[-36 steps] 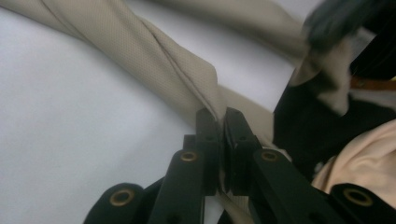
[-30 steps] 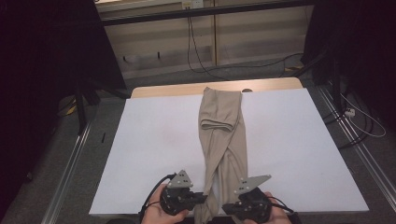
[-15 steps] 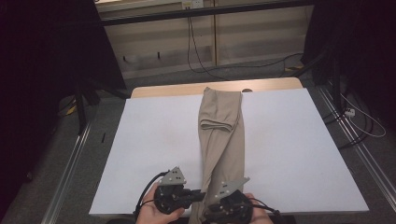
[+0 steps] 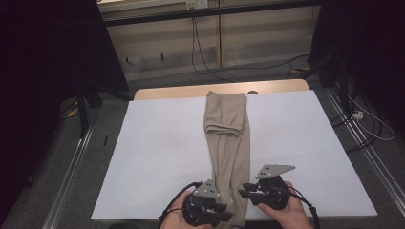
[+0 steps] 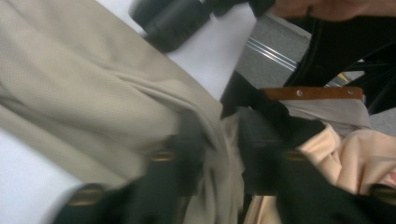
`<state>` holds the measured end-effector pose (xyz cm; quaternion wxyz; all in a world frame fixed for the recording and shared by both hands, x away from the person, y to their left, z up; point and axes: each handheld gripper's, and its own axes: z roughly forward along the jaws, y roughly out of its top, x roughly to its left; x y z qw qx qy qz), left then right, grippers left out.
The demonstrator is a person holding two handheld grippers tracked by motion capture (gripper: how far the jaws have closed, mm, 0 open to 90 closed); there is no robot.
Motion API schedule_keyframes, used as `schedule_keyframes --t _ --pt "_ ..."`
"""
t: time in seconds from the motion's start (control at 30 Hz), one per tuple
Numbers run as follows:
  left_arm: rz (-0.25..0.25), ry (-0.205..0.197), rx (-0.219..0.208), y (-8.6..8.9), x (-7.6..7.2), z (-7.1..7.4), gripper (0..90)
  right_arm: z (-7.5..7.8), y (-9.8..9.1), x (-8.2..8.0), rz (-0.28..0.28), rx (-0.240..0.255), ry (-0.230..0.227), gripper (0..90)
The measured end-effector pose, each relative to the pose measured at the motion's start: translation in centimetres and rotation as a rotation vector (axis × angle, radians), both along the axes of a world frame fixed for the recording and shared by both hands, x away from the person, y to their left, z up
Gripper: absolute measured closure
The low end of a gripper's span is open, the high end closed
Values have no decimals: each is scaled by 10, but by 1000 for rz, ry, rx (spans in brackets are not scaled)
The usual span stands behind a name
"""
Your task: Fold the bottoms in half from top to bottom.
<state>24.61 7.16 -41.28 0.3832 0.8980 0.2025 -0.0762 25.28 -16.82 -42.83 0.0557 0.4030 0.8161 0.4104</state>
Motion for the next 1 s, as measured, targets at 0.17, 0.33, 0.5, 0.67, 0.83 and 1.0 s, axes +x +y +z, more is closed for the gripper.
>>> schedule_keyframes --t 0.17,0.33,0.5,0.67,0.83,1.0 --pt "62 1 -15 22 8 -1 674 7 15 8 49 6 -20 722" --pt "129 8 13 40 18 -12 701 3 44 18 125 -29 -6 700" --pt "80 22 31 32 11 -19 718 -10 62 20 138 -89 0 598" --pt "16 7 60 16 0 -24 721 -6 56 15 131 -80 -26 896" --pt "20 -12 82 9 -4 -25 697 6 35 11 104 -31 -47 900" --pt "18 0 71 11 -3 -26 701 12 6 6 46 -5 -48 900"
